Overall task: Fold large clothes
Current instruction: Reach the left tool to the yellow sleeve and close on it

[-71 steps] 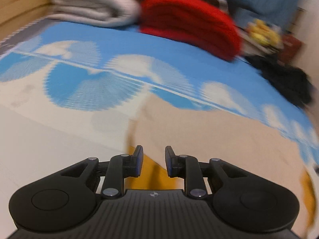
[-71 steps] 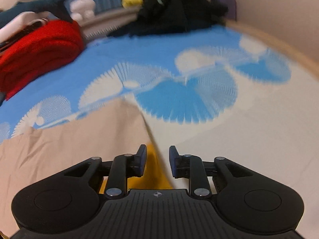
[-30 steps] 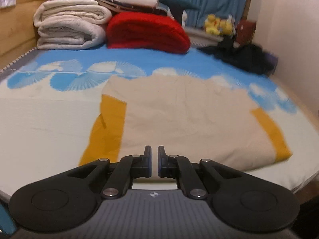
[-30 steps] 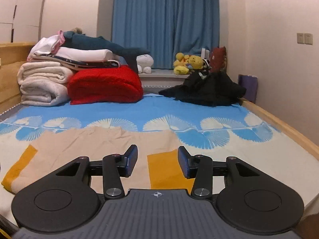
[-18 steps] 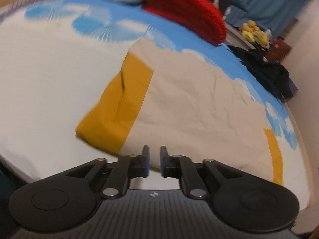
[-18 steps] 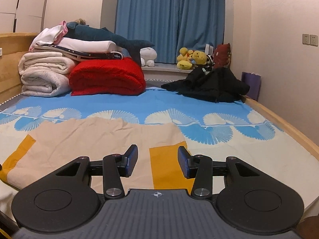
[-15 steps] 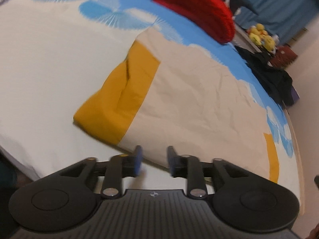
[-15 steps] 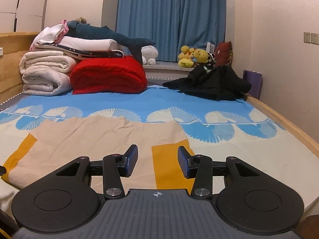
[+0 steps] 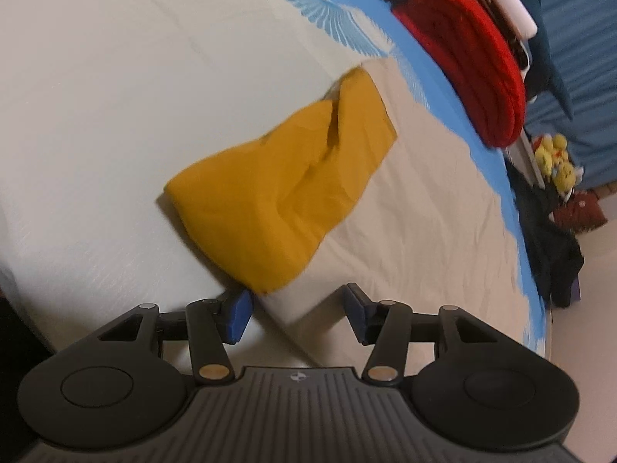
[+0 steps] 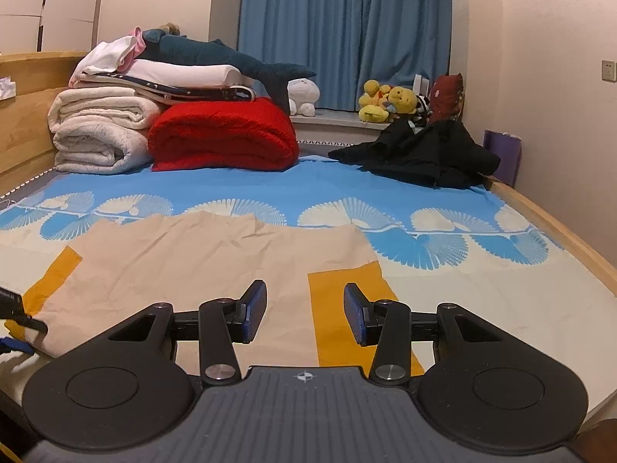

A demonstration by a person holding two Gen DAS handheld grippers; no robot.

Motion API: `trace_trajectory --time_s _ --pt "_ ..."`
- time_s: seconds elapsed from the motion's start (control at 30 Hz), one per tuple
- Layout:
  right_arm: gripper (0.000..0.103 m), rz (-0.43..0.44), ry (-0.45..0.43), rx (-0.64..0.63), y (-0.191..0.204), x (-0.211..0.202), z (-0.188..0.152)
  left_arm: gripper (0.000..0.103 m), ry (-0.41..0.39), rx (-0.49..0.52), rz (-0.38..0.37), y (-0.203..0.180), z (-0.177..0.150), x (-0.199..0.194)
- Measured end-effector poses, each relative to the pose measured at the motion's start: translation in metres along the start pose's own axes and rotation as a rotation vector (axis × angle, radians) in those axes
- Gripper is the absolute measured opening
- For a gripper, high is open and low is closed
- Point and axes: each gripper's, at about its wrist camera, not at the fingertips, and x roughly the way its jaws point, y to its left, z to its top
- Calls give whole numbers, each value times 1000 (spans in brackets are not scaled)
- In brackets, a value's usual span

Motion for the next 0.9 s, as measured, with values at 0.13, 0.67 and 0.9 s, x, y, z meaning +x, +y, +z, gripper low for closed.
trace_trajectory --time_s 0.13,0.67,0.9 --pt "46 -3 8 3 -1 4 0 57 -47 -42 -11 4 2 0" --pt "46 -6 53 2 3 13 -6 58 -133 -113 -25 4 7 8" --pt "46 -8 66 8 3 15 -6 18 -121 -106 -35 0 12 5"
